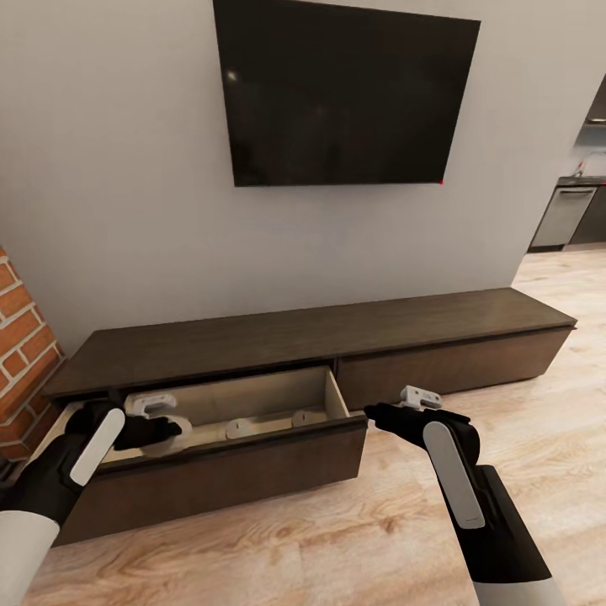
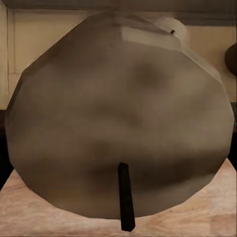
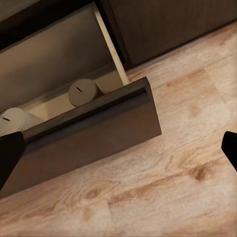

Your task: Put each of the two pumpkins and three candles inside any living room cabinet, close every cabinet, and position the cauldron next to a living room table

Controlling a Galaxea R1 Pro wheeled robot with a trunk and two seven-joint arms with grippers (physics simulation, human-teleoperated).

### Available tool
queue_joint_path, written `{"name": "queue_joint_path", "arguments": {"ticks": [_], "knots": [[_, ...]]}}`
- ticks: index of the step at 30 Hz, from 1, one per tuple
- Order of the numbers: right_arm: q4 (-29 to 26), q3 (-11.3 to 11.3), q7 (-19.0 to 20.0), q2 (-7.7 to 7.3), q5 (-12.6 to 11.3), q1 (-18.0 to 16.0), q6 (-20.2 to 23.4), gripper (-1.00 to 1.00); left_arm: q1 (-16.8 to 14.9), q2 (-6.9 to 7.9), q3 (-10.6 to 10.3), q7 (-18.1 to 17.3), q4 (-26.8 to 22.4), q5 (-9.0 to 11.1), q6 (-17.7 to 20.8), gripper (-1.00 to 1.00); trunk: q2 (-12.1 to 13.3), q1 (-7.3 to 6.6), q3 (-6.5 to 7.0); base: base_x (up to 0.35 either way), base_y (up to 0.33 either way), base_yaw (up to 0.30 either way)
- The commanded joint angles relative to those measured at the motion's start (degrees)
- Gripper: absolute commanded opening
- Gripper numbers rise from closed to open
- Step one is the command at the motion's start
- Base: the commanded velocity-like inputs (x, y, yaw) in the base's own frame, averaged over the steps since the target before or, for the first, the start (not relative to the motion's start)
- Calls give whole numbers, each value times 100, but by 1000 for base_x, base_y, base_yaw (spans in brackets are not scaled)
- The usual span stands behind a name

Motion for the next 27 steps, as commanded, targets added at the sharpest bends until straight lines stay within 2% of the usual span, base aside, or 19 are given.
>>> {"name": "queue_joint_path", "arguments": {"ticks": [1, 4, 10, 18, 27], "knots": [[-5, 4, -60, 1, -56, -4, 14, 100, -69, 4, -17, 60, 147, 62, 11, -100, -3, -1, -5, 0, 0, 0], [-4, 7, -60, 1, -55, -4, 15, 100, -149, 7, -19, 68, 313, 64, 11, -100, -3, -1, -5, 0, 0, 0], [2, 8, -60, 1, -55, -4, 16, 100, -183, 10, -17, 71, 348, 75, 11, -100, -3, -1, -5, 0, 0, 0], [3, 8, -60, 1, -55, -4, 16, 100, -175, 4, -5, 72, 93, 82, 11, -100, -3, -1, -5, 80, 0, 0], [2, 14, -53, 1, -57, -4, 18, 100, -174, 1, -10, 72, 53, 71, 11, -100, -3, -1, -5, 59, 0, 0]]}}
